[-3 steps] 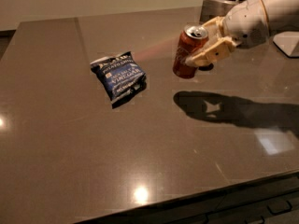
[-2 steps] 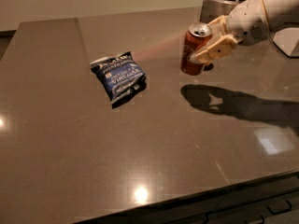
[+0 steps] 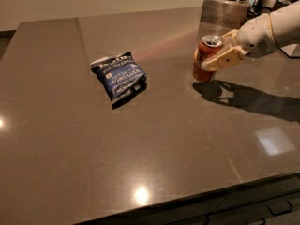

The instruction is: Move coke can near orange

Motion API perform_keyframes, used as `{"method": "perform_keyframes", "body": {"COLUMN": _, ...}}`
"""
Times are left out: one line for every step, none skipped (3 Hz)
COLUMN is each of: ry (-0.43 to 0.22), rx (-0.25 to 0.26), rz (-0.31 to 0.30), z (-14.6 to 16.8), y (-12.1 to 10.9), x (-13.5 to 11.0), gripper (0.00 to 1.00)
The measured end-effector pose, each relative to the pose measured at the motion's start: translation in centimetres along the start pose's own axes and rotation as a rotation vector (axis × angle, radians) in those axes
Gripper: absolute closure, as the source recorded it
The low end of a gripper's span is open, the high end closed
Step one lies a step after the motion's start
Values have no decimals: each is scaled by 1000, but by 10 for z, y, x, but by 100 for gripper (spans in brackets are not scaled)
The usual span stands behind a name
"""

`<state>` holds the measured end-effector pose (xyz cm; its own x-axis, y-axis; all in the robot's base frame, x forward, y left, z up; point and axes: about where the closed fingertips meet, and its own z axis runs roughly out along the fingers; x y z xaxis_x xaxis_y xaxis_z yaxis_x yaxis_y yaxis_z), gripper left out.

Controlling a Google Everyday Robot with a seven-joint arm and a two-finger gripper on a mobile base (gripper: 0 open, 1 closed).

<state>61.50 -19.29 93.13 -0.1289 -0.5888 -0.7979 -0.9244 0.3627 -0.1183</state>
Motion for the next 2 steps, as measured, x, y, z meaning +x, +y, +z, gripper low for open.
{"method": "perform_keyframes", "body": {"ry": 17, "rx": 56, "rz": 26, "z": -7, "y": -10, "x": 16, "gripper": 82}}
{"method": "perform_keyframes", "body": {"ry": 39, "rx": 89, "rz": 44, "z": -10, "y": -16, "x": 27, "gripper": 59}}
